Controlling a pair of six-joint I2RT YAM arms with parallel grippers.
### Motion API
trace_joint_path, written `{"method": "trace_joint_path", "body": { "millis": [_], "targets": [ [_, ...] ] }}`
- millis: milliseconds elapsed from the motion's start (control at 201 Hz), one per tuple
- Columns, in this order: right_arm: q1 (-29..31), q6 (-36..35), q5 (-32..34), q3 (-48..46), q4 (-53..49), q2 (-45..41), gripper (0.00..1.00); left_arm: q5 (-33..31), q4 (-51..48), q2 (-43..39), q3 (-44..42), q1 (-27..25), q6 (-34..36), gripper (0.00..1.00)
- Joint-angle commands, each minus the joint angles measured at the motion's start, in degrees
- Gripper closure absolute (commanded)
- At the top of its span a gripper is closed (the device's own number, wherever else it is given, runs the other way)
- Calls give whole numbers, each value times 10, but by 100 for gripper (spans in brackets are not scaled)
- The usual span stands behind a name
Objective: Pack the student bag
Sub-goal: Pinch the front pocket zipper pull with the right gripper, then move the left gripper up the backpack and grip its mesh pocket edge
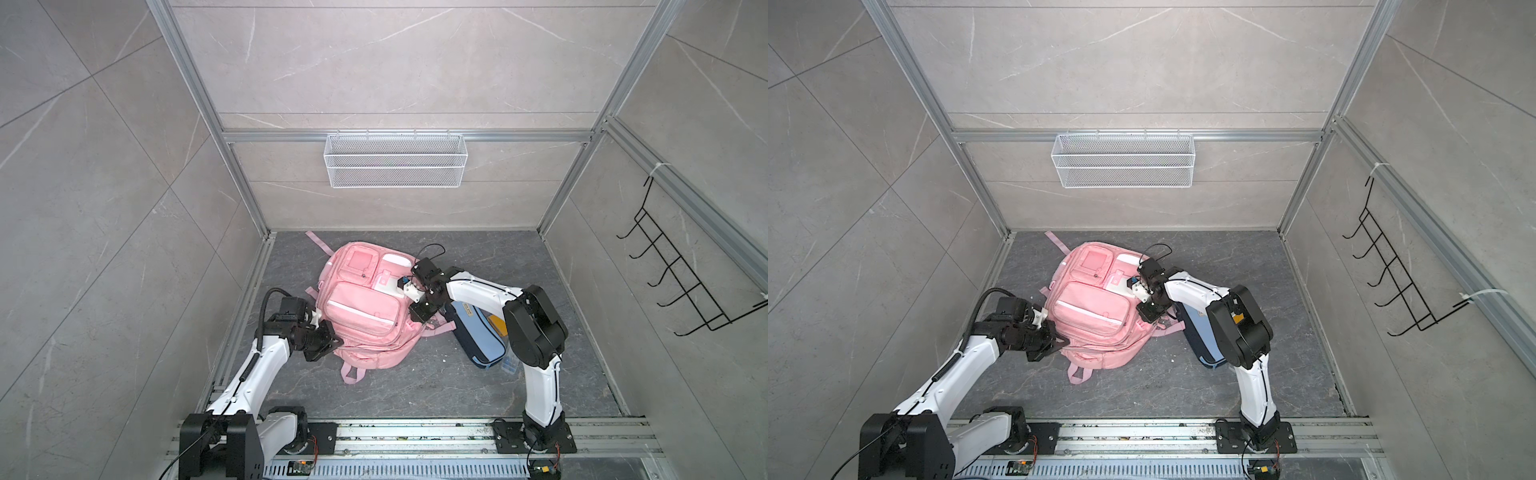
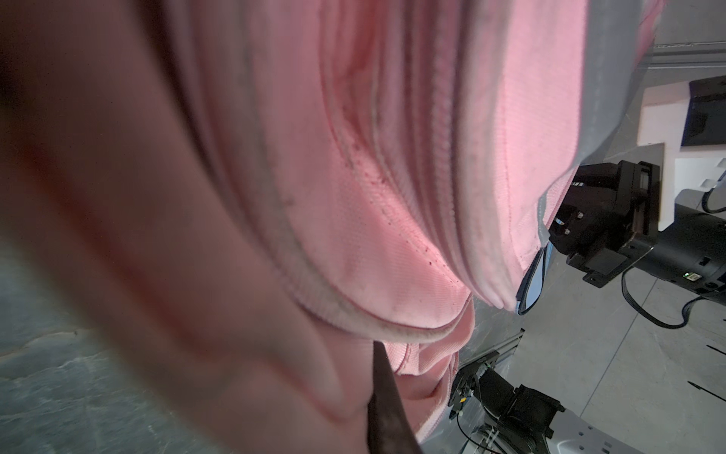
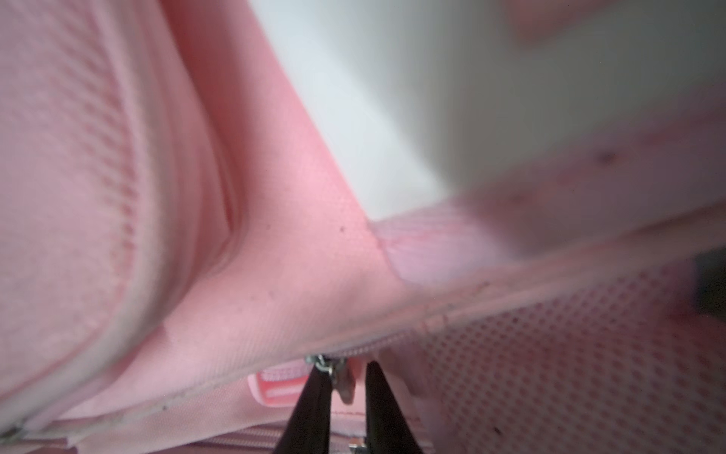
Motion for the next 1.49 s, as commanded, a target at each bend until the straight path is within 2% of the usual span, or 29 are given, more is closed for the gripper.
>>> {"method": "trace_joint_path", "body": {
  "millis": [0, 284, 413, 453, 667, 777, 902, 991, 1016, 1041, 1156, 1225, 1335, 1489],
  "targets": [
    [-1, 34, -52, -21, 58, -12, 78, 41, 50, -13, 6, -3, -5, 100],
    [-8, 36, -58, -23, 70, 10, 80, 39, 51, -11, 8, -3, -2, 100],
    [-8, 30, -51, -25, 65, 8, 96, 39, 50, -11, 7, -3, -2, 100],
    [-8, 28, -45, -30, 66, 2, 100, 39, 50, -10, 7, -3, -2, 100],
    [-7, 22, 0, -90, 107, -99, 100, 42, 63, -14, -8, -7, -20, 100],
    [-8, 11, 26, -85, 77, -113, 100, 19, 67, -38, -24, -40, -34, 100],
    [-11, 13, 59, -82, 66, -108, 100, -29, 73, -61, -42, -105, -36, 100],
    [-12, 10, 71, -54, 40, -81, 100, -88, 45, -71, -27, -159, -24, 83],
    [-12, 11, 77, -47, 33, -76, 100, -111, 32, -76, -15, -177, -18, 73],
    [-12, 11, 85, -40, 27, -71, 100, -137, 16, -82, -4, -195, -10, 68],
    [-14, 16, 104, -24, 14, -69, 100, -219, -34, -123, 57, -258, 35, 58],
    [-15, 17, 106, -18, 6, -71, 100, -235, -39, -143, 88, -279, 70, 40],
    [-17, 16, 102, -17, -3, -73, 100, -225, -64, -118, 138, -280, 133, 39],
    [-21, 20, 88, -21, -9, -77, 100, -194, -52, -29, 180, -288, 217, 39]
  ]
}}
